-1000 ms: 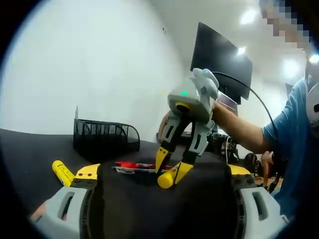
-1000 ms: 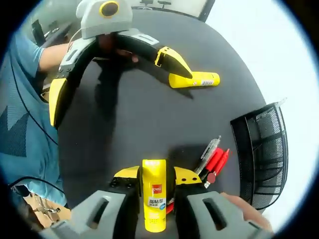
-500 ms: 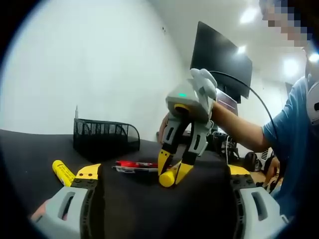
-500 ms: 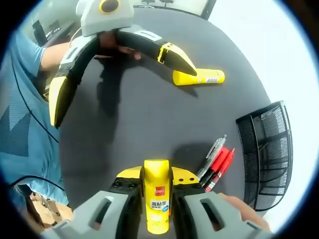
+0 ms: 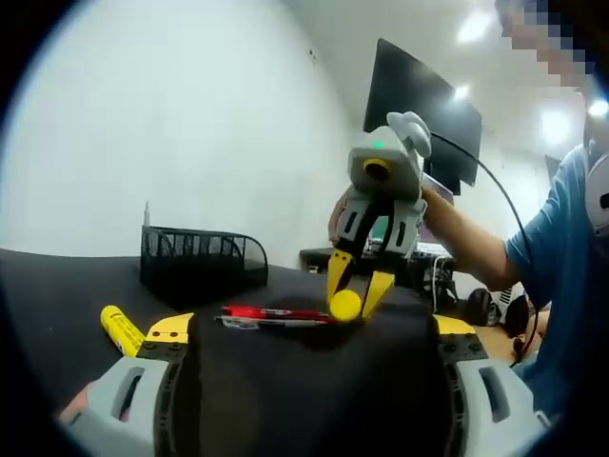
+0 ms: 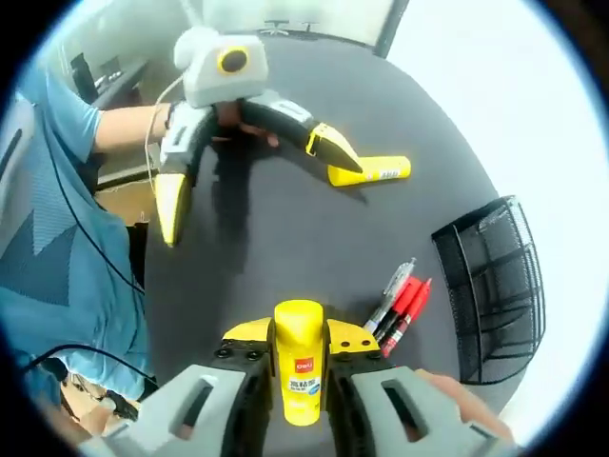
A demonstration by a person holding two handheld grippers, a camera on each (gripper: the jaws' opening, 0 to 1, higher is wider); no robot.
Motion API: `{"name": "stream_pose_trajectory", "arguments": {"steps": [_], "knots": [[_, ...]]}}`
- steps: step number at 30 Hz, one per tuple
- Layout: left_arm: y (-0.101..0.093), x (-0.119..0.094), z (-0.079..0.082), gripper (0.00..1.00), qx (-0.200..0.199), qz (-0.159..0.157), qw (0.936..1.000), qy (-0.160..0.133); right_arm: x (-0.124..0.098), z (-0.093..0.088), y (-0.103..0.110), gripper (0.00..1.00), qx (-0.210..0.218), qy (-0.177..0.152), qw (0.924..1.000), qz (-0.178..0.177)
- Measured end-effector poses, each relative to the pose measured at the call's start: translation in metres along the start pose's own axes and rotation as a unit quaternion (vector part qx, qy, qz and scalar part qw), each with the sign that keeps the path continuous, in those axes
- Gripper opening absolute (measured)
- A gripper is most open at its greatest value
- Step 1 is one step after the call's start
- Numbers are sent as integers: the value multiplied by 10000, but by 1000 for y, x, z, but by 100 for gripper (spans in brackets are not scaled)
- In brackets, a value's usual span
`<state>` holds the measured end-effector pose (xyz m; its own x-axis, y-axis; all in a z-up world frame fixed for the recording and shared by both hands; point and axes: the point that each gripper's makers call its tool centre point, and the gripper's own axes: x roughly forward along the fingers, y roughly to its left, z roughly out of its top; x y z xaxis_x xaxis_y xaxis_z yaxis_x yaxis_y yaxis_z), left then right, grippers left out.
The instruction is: Pick up pens and glue sticks and place them into the holder.
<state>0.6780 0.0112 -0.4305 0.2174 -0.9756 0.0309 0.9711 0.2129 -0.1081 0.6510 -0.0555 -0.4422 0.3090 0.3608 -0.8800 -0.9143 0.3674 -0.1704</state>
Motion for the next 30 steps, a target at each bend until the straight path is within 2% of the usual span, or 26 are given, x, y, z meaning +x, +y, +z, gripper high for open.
{"name": "stream_pose_trajectory", "arguments": {"steps": [11, 19, 24, 30], "knots": [[0, 1, -2, 92, 17, 3, 10000, 44, -25, 3, 0, 17, 100, -351, 9993, -50], [-1, 0, -2, 92, 20, 8, 10000, 52, -41, 19, -1, 16, 146, -973, 9951, -19], [-1, 0, -2, 92, 16, 11, 10000, 47, -50, 29, -10, 16, 290, -1458, 9889, 45], [0, 0, -2, 92, 22, 15, 10000, 49, -54, 35, -17, 16, 319, -1685, 9852, 26]]}}
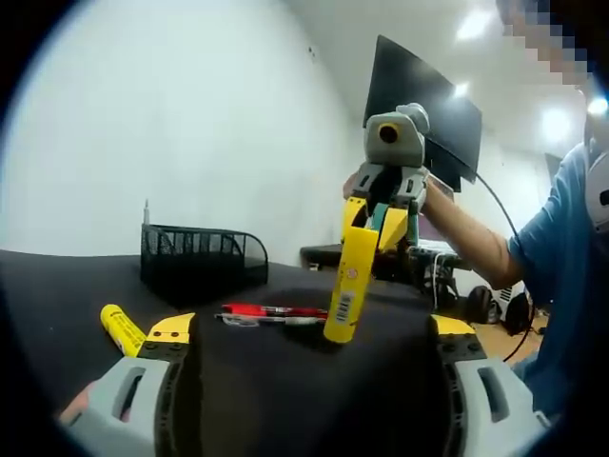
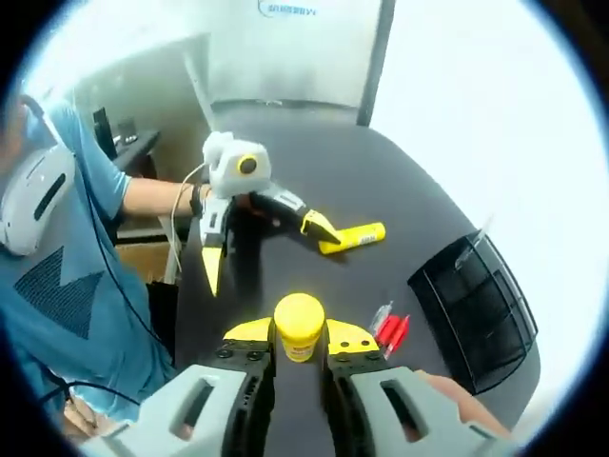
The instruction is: Pick up pens and glue sticks and place them into the holder.
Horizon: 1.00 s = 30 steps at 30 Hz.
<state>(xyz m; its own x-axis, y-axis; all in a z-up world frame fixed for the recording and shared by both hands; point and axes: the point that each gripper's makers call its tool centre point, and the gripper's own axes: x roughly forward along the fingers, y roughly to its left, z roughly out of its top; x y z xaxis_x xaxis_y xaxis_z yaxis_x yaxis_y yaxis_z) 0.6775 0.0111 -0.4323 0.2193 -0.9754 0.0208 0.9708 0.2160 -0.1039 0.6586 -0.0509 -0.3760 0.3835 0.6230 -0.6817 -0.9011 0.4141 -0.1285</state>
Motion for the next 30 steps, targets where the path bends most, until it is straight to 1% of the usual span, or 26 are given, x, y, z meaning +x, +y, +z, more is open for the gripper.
{"name": "stream_pose_trajectory", "arguments": {"steps": [2, 4, 6, 7, 10, 11, 12, 14, 15, 16, 18, 20, 21, 22, 23, 24, 25, 26, 27, 28, 30], "knots": [[0, 0, 0, 92, -3, 8, 10000, 1, -1, 4, -1, 16, 61, -120, 9999, -21], [0, 0, 0, 91, 1, 5, 10000, -1, -2, 8, -7, 16, 387, -200, 9990, -110], [0, 0, 0, 91, 5, 6, 10000, 2, -2, 12, -14, 16, 454, -327, 9982, -232], [0, 0, 0, 91, 6, 4, 10000, 1, -2, 14, -14, 16, 447, -381, 9979, -282], [0, 0, 0, 91, 3, 5, 10000, -8, -3, 20, -23, 16, 679, -607, 9950, -410], [0, 0, 1, 91, -1, 5, 10000, -10, -3, 20, -26, 16, 818, -650, 9936, -438], [0, 0, 0, 91, -2, 9, 10000, -9, -3, 21, -28, 16, 819, -706, 9931, -449], [0, 0, 0, 91, -5, 11, 10000, -6, -4, 23, -35, 16, 969, -816, 9906, -508], [0, 0, 0, 91, -5, 10, 10000, -5, -4, 23, -37, 16, 998, -837, 9902, -509], [0, 0, 0, 91, -1, 10, 10000, -4, -4, 24, -40, 16, 1149, -881, 9880, -543], [0, 0, 0, 91, 3, 12, 10000, 0, -4, 23, -46, 16, 1220, -878, 9870, -574], [1, 0, 0, 91, 10, 12, 10000, 4, -5, 21, -57, 16, 1348, -878, 9848, -648], [1, -1, 0, 90, 25, 16, 10000, 12, -6, 21, -66, 16, 1475, -897, 9822, -740], [2, -1, -1, 90, 54, 30, 10000, 35, -7, 22, -69, 16, 1494, -903, 9818, -750], [1, 0, -1, 90, 69, 32, 10000, 45, -6, 22, -66, 16, 1499, -907, 9814, -789], [1, 0, -1, 90, 76, 22, 10000, 48, -6, 23, -71, 16, 1636, -958, 9779, -879], [1, 0, -1, 90, 75, 17, 10000, 49, -6, 22, -73, 16, 1622, -932, 9785, -865], [0, 0, -1, 90, 73, 18, 10000, 44, -6, 23, -76, 16, 1657, -969, 9771, -922], [0, 0, 0, 90, 58, 12, 10000, 31, -6, 24, -80, 16, 1789, -1008, 9738, -972], [0, 0, 0, 90, 42, 4, 10000, 17, -6, 24, -82, 16, 1779, -1001, 9742, -962], [-2, -1, 3, 91, -6, -25, 10000, -47, -7, 28, -89, 16, 1844, -1130, 9707, -1044]]}}
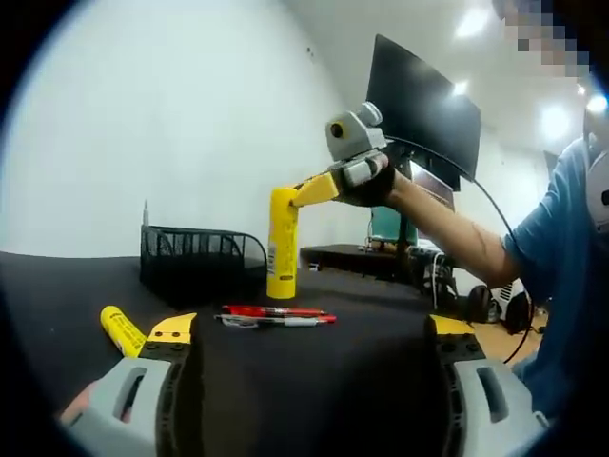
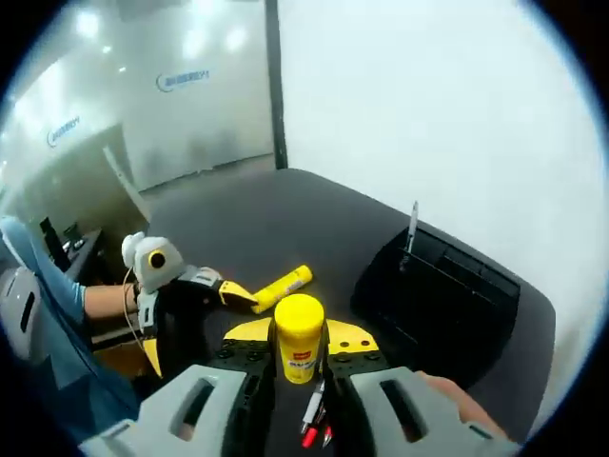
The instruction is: Pick up pens and glue sticks and place them into the holder.
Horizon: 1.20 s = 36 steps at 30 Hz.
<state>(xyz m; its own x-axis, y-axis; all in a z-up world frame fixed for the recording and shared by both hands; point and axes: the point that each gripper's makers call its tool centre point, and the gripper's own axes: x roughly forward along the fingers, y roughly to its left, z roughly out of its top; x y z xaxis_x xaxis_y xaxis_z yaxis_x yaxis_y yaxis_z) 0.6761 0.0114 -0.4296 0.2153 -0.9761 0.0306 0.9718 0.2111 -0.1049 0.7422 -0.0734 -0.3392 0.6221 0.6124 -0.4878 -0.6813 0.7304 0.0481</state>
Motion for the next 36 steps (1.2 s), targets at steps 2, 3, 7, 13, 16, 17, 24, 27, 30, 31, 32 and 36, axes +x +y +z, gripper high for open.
{"name": "stream_pose_trajectory", "arguments": {"steps": [2, 3, 7, 13, 16, 17, 24, 27, 30, 31, 32, 36], "knots": [[0, 0, 1, 91, -14, 7, 10000, -30, 1, 4, -3, 16, 34, -81, 9999, -50], [0, 0, 1, 91, -15, 9, 10000, -35, 2, 7, -5, 16, 99, -111, 9998, -97], [-1, 0, 1, 91, 16, 8, 10000, -16, 5, 16, -15, 16, 99, -235, 9994, -225], [-1, 0, 0, 90, 7, 2, 10000, 4, 14, 30, -31, 16, 151, -360, 9983, -426], [-1, 0, 0, 90, 7, 3, 10000, 6, 18, 35, -37, 16, 239, -447, 9974, -507], [-1, 0, 0, 90, 6, 9, 10000, 13, 19, 37, -39, 16, 285, -482, 9970, -532], [0, -1, -1, 87, -74, 3, 10000, 45, 30, 45, -53, 16, 461, -677, 9937, -768], [0, -1, -1, 85, -89, 6, 9999, 45, 33, 47, -57, 16, 455, -736, 9919, -928], [1, -1, -1, 86, -115, 11, 9999, 38, 38, 50, -62, 16, 475, -799, 9897, -1084], [2, -1, 0, 86, -118, 17, 9999, 31, 39, 50, -63, 16, 484, -812, 9892, -1117], [2, -1, 0, 86, -124, 17, 9999, 26, 40, 51, -64, 16, 497, -832, 9886, -1153], [2, -2, -1, 85, -178, 12, 9998, 55, 47, 52, -69, 16, 617, -905, 9860, -1256]]}}
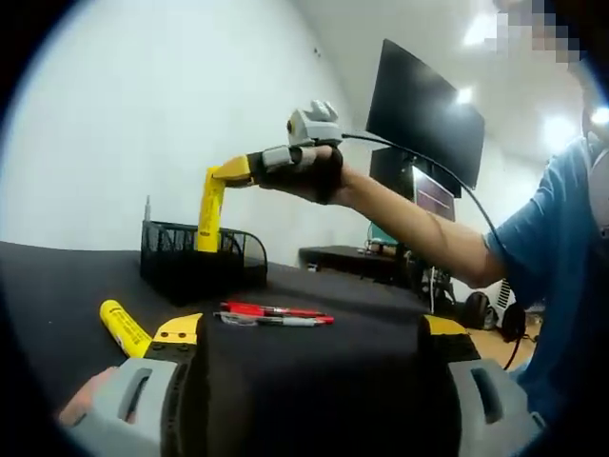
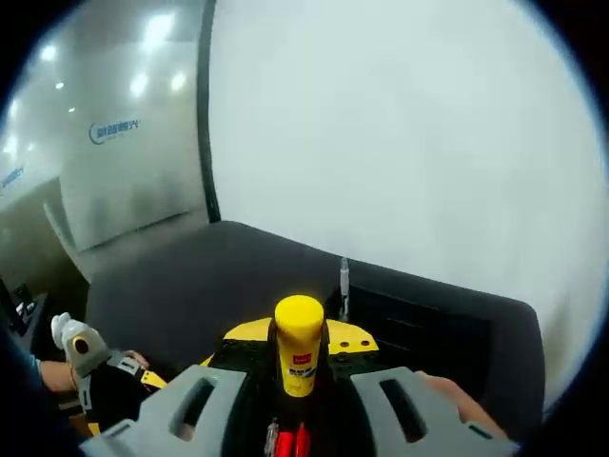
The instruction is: Pick up pens and glue sticks and place them into the holder.
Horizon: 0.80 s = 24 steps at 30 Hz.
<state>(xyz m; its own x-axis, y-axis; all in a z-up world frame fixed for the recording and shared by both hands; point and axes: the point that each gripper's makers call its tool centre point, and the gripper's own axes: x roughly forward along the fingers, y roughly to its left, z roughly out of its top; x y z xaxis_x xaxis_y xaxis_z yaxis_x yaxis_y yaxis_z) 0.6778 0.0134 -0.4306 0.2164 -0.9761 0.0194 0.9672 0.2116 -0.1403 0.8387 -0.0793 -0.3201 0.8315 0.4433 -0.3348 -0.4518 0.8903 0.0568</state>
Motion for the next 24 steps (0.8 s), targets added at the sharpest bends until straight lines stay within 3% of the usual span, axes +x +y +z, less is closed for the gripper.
{"name": "stream_pose_trajectory", "arguments": {"steps": [10, 24], "knots": [[-2, 1, -2, 85, 34, -51, 10000, 46, 17, -7, -15, 16, 283, -226, 9981, -507], [-2, 1, -3, 83, 51, -46, 9999, 81, 33, -29, -7, 16, 373, -444, 9893, -1336]]}}
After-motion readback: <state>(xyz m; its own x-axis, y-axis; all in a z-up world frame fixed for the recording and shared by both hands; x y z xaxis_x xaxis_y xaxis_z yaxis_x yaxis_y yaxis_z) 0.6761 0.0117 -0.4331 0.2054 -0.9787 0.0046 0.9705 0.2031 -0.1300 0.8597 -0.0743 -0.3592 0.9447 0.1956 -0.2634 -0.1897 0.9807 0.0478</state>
